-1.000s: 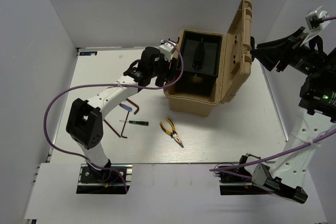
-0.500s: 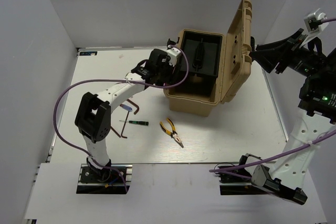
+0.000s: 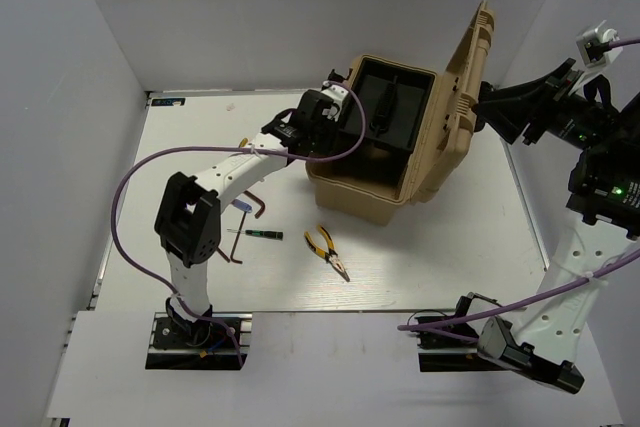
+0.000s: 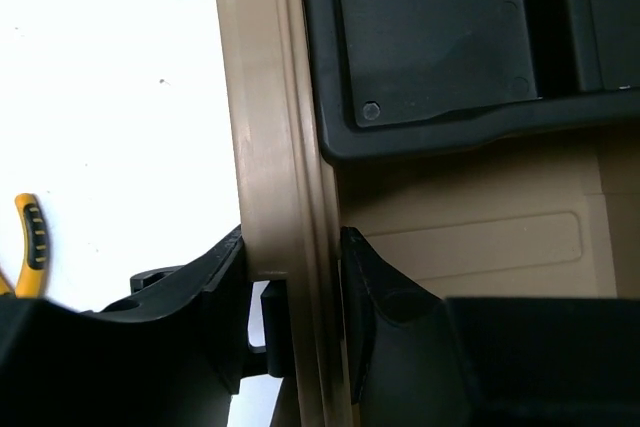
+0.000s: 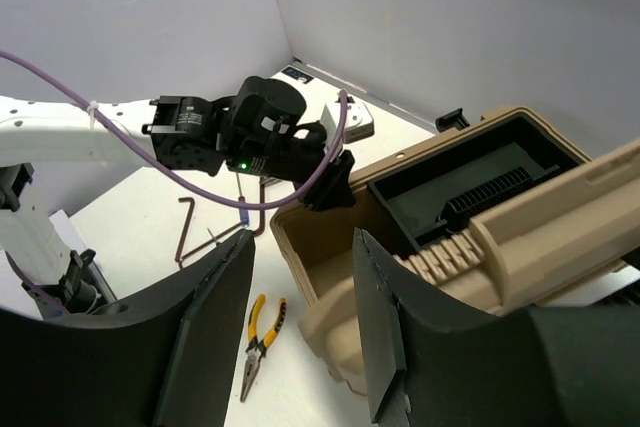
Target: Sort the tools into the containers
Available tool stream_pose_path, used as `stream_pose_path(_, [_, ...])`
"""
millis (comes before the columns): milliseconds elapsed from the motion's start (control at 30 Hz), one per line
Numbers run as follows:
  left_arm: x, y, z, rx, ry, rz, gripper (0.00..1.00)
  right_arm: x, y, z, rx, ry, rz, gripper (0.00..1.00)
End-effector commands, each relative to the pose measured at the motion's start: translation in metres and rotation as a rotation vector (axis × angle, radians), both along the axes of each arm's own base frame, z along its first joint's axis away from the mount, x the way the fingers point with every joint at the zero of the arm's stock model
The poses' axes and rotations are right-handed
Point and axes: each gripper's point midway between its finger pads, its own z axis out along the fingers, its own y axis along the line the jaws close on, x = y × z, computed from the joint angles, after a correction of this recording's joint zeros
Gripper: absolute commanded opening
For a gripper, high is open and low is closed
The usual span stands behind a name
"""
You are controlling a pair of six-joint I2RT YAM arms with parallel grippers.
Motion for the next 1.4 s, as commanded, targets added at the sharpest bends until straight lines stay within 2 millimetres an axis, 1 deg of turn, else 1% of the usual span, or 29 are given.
stream_pose_path(0, [-0.018, -0.010, 0.009, 0.018, 0.028, -0.007, 0.00, -0.011, 0.006, 0.004, 0.000, -0.016, 0.027, 0.50])
stream_pose_path(133, [-0.024, -0.012, 0.010, -0.047, 0.064, 0.075, 0.00, -0.014, 0.007, 0.002, 0.002, -0.014, 0.028, 0.50])
stream_pose_path(167, [-0.027, -0.012, 0.004, -0.074, 0.091, 0.107, 0.00, -0.016, 0.008, 0.001, 0.004, -0.010, 0.033, 0.50])
stream_pose_path(200, [-0.028, -0.012, 0.011, -0.102, 0.091, 0.123, 0.00, -0.016, 0.008, 0.000, 0.004, -0.010, 0.031, 0.50])
stream_pose_path(267, [-0.030, -0.013, 0.002, -0.146, 0.125, 0.183, 0.00, -0.017, 0.009, -0.002, 0.002, -0.012, 0.031, 0.50])
stream_pose_path(300, [-0.028, -0.009, 0.007, -0.171, 0.127, 0.209, 0.00, -0.016, 0.008, -0.003, 0.004, -0.008, 0.028, 0.50])
stream_pose_path(367, [-0.029, -0.005, -0.003, -0.207, 0.168, 0.268, 0.00, -0.017, 0.008, -0.005, 0.003, -0.007, 0.031, 0.50])
stream_pose_path(400, [-0.030, -0.005, 0.000, -0.234, 0.167, 0.282, 0.00, -0.018, 0.008, -0.005, 0.000, -0.012, 0.028, 0.50])
stream_pose_path(433, [-0.029, 0.000, -0.007, -0.242, 0.180, 0.306, 0.00, -0.018, 0.008, -0.006, 0.001, -0.008, 0.028, 0.50])
stream_pose_path(500, [-0.029, 0.003, -0.007, -0.271, 0.179, 0.355, 0.00, -0.018, 0.009, -0.008, -0.003, -0.013, 0.028, 0.50])
stream_pose_path(533, [-0.027, 0.010, -0.007, -0.279, 0.179, 0.385, 0.00, -0.019, 0.009, -0.010, -0.002, -0.008, 0.026, 0.50])
stream_pose_path(567, [-0.027, 0.009, -0.007, -0.290, 0.183, 0.395, 0.00, -0.020, 0.009, -0.011, -0.006, -0.011, 0.025, 0.50])
stream_pose_path(600, [-0.025, 0.015, -0.012, -0.303, 0.193, 0.437, 0.00, -0.019, 0.008, -0.012, -0.009, -0.014, 0.023, 0.50])
stream_pose_path(633, [-0.028, 0.016, -0.018, -0.299, 0.205, 0.446, 0.00, -0.020, 0.009, -0.013, -0.008, -0.011, 0.021, 0.50])
stream_pose_path(667, [-0.030, 0.018, -0.017, -0.300, 0.205, 0.446, 0.00, -0.019, 0.008, -0.014, -0.007, -0.007, 0.020, 0.50])
stream_pose_path(700, [-0.030, 0.024, -0.024, -0.305, 0.223, 0.477, 0.00, -0.020, 0.009, -0.014, -0.011, -0.013, 0.023, 0.50])
stream_pose_path(767, [-0.032, 0.027, -0.022, -0.316, 0.214, 0.491, 0.00, -0.020, 0.009, -0.014, -0.011, -0.013, 0.023, 0.50])
stream_pose_path(800, [-0.033, 0.030, -0.026, -0.319, 0.218, 0.516, 0.00, -0.020, 0.009, -0.014, -0.011, -0.013, 0.021, 0.50])
stream_pose_path(933, [-0.033, 0.044, -0.026, -0.298, 0.199, 0.552, 0.00, -0.023, 0.010, -0.012, -0.008, -0.013, 0.028, 0.50])
stream_pose_path(967, [-0.033, 0.044, -0.026, -0.298, 0.199, 0.552, 0.00, -0.022, 0.010, -0.011, -0.009, -0.016, 0.028, 0.52])
stream_pose_path(1033, [-0.032, 0.050, -0.023, -0.292, 0.183, 0.582, 0.00, -0.021, 0.010, -0.011, -0.006, -0.014, 0.029, 0.52])
stream_pose_path(1067, [-0.036, 0.052, -0.028, -0.277, 0.194, 0.585, 0.00, -0.022, 0.010, -0.011, -0.003, -0.011, 0.026, 0.52])
stream_pose_path(1100, [-0.037, 0.055, -0.025, -0.281, 0.189, 0.599, 0.00, -0.022, 0.010, -0.011, -0.004, -0.012, 0.028, 0.52])
stream_pose_path(1133, [-0.038, 0.058, -0.028, -0.270, 0.187, 0.608, 0.00, -0.022, 0.010, -0.010, -0.005, -0.016, 0.026, 0.52])
stream_pose_path(1233, [-0.044, 0.061, -0.027, -0.301, 0.187, 0.625, 0.00, -0.022, 0.010, -0.010, -0.004, -0.014, 0.026, 0.52])
stream_pose_path(1267, [-0.048, 0.064, -0.036, -0.291, 0.203, 0.636, 0.00, -0.021, 0.010, -0.011, 0.000, -0.009, 0.026, 0.52])
stream_pose_path(1300, [-0.048, 0.064, -0.032, -0.311, 0.195, 0.639, 0.00, -0.023, 0.011, -0.010, -0.002, -0.015, 0.028, 0.52])
stream_pose_path(1333, [-0.054, 0.068, -0.037, -0.312, 0.206, 0.651, 0.00, -0.022, 0.010, -0.010, 0.000, -0.011, 0.025, 0.52])
stream_pose_path(1367, [-0.055, 0.066, -0.041, -0.315, 0.213, 0.645, 0.00, -0.022, 0.010, -0.011, 0.000, -0.009, 0.026, 0.52])
